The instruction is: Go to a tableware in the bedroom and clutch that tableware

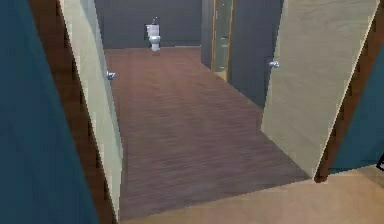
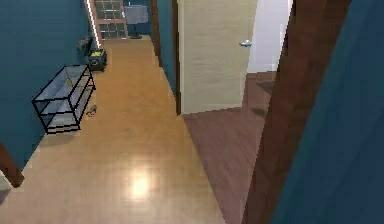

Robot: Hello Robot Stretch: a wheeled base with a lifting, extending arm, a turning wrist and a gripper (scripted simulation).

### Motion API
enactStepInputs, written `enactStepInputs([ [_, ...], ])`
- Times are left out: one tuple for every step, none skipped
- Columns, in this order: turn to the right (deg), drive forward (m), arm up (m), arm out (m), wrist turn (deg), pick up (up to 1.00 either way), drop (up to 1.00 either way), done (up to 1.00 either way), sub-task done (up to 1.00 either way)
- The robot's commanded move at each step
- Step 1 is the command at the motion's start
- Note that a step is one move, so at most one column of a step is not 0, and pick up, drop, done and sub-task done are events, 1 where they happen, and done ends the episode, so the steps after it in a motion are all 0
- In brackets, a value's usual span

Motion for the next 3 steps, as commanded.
enactStepInputs([
  [-6.0,0.00,0.00,0.00,0.0,0.00,0.00,0.00,0.00],
  [0.0,0.15,0.00,0.00,0.0,0.00,0.00,0.00,0.00],
  [15.0,0.00,0.00,0.00,0.0,0.00,0.00,0.00,0.00],
])
